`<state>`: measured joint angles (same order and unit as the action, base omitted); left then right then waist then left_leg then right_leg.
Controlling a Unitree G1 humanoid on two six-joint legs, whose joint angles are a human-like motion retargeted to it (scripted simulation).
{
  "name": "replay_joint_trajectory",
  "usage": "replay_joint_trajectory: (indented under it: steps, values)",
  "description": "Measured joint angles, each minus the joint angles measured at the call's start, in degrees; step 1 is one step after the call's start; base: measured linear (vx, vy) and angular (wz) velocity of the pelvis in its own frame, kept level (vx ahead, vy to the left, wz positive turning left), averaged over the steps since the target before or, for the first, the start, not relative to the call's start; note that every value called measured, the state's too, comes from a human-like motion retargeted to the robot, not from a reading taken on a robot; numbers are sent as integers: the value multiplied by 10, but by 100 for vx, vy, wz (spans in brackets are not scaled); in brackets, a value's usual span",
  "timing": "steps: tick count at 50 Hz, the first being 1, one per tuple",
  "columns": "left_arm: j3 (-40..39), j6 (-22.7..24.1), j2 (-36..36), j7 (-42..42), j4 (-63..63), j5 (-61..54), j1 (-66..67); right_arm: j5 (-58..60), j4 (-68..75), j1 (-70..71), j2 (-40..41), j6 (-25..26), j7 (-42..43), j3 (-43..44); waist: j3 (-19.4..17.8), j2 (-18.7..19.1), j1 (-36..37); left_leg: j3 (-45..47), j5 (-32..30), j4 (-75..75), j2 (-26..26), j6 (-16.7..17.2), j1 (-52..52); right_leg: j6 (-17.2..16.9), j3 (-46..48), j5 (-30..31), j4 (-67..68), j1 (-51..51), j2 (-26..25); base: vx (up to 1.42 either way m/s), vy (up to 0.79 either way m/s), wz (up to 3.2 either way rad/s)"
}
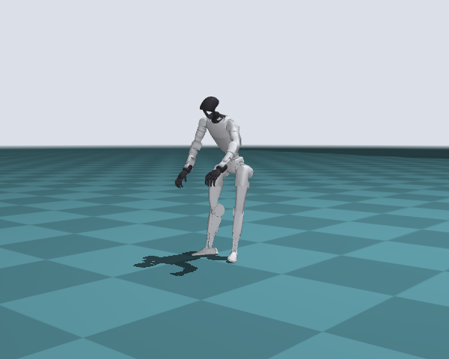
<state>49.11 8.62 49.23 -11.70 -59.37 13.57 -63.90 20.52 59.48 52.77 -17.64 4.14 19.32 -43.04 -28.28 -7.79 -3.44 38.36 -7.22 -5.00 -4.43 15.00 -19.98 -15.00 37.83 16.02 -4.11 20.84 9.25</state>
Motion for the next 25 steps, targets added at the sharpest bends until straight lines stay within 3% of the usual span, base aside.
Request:
replay_joint_trajectory:
  steps: [5,8,12,15,20,22,25]
  values:
    - [135,114,-13,-44,272,85,3,19,-29,14,12,-17,13,5,-12,-6,-20,-10,-2,0,-1,0,-10,0,11,1,7,6,1,-2,2,17]
    - [164,143,-2,-72,322,133,-4,27,-36,23,7,-25,26,5,-5,-7,-12,-5,-6,0,-3,0,-28,0,8,7,5,26,-1,0,0,0]
    - [113,115,38,-52,248,103,28,31,-34,28,-11,-20,29,7,-15,-1,3,-1,-6,0,3,0,-20,0,4,9,1,20,2,0,0,0]
    - [66,84,74,-15,118,54,37,20,-29,36,-21,-16,31,2,-15,6,4,3,-7,0,6,0,-22,0,1,13,-5,23,3,-4,-1,-5]
    - [-70,-52,80,-39,-179,-49,-8,17,-15,41,-26,0,40,14,-15,9,0,10,-9,0,5,0,-28,0,-1,3,6,34,7,0,0,0]
    - [-82,-63,84,-44,-198,-70,-32,14,-11,46,-29,7,38,7,-15,6,1,7,-10,0,5,0,-30,0,-6,12,-9,33,0,-5,-8,-7]
    - [-57,-33,71,-11,-152,-91,-43,8,-2,45,-29,6,33,2,-15,2,1,6,-11,0,4,0,-31,0,-4,12,-9,35,-2,-2,-2,0]
